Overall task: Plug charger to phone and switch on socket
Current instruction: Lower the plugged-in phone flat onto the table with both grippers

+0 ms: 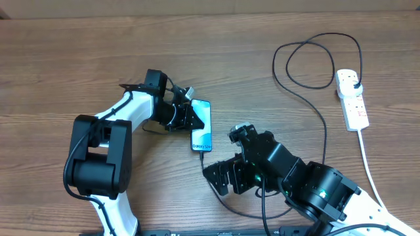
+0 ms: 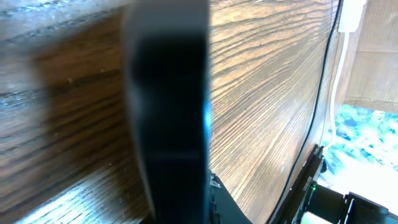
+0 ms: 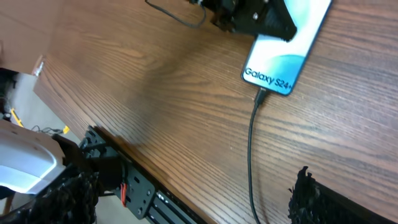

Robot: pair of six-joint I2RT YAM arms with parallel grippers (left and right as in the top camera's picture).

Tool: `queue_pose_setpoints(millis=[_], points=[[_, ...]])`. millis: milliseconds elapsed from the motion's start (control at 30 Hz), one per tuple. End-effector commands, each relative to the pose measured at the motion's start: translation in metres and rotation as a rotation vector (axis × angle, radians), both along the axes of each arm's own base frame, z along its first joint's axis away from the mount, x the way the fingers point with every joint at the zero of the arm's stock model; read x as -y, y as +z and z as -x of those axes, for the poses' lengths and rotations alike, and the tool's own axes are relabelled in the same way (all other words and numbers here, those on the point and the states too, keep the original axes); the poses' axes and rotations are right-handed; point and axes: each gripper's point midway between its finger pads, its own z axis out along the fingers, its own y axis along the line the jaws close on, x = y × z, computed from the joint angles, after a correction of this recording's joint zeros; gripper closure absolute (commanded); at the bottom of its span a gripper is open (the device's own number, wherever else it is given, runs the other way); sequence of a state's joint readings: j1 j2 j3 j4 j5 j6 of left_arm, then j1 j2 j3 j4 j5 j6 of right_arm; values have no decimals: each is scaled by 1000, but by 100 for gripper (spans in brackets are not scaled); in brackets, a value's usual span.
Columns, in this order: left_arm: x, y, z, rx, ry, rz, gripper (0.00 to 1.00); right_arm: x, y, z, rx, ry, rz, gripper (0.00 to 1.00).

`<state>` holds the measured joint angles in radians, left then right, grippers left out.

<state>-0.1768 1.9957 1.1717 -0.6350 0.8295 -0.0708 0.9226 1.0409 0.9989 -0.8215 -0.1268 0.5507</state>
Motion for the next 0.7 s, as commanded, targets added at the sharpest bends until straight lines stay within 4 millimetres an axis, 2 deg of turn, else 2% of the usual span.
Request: queue_pose_setpoints(millis=[0, 167, 500, 667], points=[[3, 1, -8, 42, -25, 3, 86, -4, 16, -4, 24, -8, -42, 0], [3, 1, -8, 42, -25, 2, 84, -6, 18, -6, 31, -8, -50, 0], [-6, -8, -11, 37, 3, -77, 75, -12, 26, -10, 58, -8, -86, 0], [-9, -11, -11, 35, 9, -97, 59, -17, 33, -14, 82, -8, -118, 0]])
